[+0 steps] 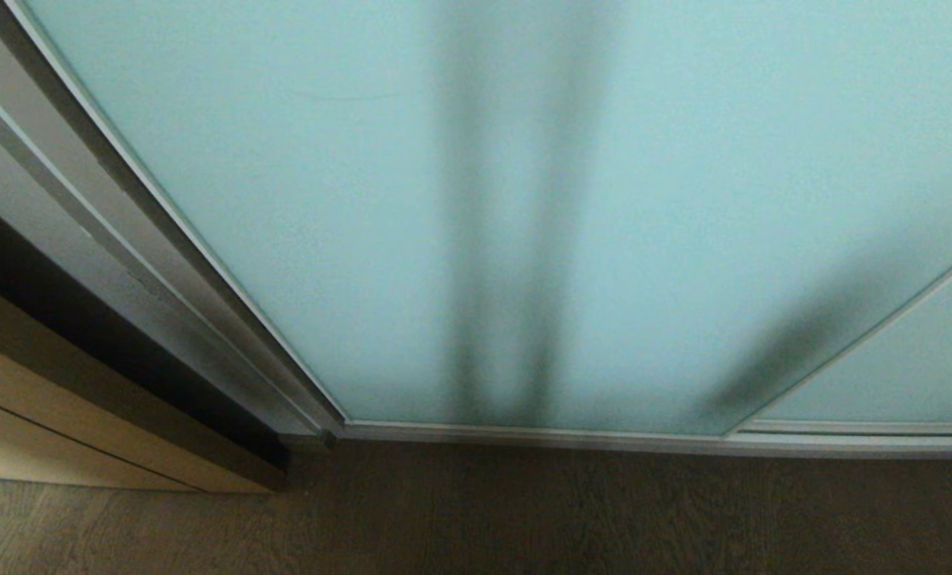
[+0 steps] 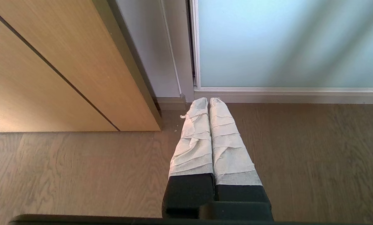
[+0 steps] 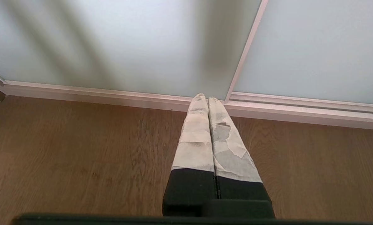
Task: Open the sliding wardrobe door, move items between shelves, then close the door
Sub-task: Open the door
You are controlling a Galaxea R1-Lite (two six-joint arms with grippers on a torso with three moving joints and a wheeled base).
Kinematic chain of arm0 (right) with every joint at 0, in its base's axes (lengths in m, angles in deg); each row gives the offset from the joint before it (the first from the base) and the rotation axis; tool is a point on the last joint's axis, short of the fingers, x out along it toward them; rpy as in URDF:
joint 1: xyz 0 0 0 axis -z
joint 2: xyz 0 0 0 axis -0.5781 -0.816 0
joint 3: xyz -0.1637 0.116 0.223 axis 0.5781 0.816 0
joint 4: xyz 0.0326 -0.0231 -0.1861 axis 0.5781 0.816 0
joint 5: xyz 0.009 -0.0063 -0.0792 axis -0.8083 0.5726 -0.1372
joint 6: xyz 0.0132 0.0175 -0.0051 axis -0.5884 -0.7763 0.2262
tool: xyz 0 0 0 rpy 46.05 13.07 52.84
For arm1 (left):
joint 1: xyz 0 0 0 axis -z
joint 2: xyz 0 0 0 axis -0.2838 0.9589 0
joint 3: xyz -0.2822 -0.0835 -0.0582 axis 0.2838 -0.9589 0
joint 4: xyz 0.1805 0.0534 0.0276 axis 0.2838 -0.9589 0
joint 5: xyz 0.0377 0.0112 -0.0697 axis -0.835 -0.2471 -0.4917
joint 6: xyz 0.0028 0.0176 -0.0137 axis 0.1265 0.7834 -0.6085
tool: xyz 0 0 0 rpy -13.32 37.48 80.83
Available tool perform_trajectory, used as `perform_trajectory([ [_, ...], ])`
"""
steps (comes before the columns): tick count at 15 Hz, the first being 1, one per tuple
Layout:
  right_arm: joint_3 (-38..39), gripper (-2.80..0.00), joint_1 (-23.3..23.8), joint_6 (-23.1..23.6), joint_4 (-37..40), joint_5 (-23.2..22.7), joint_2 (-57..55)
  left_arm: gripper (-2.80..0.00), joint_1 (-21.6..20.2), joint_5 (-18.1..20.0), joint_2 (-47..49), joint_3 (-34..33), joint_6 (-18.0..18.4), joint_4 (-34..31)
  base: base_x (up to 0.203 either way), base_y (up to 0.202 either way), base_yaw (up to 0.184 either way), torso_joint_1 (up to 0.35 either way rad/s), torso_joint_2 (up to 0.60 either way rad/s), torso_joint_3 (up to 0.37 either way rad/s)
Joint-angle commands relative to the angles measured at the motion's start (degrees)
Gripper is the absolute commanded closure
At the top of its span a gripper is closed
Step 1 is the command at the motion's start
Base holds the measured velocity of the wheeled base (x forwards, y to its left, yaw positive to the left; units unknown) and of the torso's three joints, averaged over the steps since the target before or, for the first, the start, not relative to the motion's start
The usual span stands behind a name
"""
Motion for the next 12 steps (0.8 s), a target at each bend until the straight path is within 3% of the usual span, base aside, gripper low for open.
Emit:
perform_trajectory([
  [1, 0.0, 0.00, 0.0, 0.0, 0.0, 0.0, 0.1, 0.00, 0.0, 0.0, 0.1, 0.0, -0.1, 0.0, 0.000, 0.000, 0.000, 0.000, 0.00, 0.000],
  [5, 0.0, 0.00, 0.0, 0.0, 0.0, 0.0, 0.1, 0.00, 0.0, 0.0, 0.1, 0.0, 0.1, 0.0, 0.000, 0.000, 0.000, 0.000, 0.00, 0.000],
  [7, 0.0, 0.00, 0.0, 0.0, 0.0, 0.1, 0.1, 0.00, 0.0, 0.1, 0.0, 0.0, 2.9, -0.2, 0.000, 0.000, 0.000, 0.000, 0.00, 0.000],
  [10, 0.0, 0.00, 0.0, 0.0, 0.0, 0.0, 0.1, 0.00, 0.0, 0.1, 0.0, 0.0, 3.4, 0.2, 0.000, 0.000, 0.000, 0.000, 0.00, 0.000],
  [12, 0.0, 0.00, 0.0, 0.0, 0.0, 0.0, 0.1, 0.00, 0.0, 0.1, 0.0, 0.3, 3.2, 6.9, 0.000, 0.000, 0.000, 0.000, 0.00, 0.000],
])
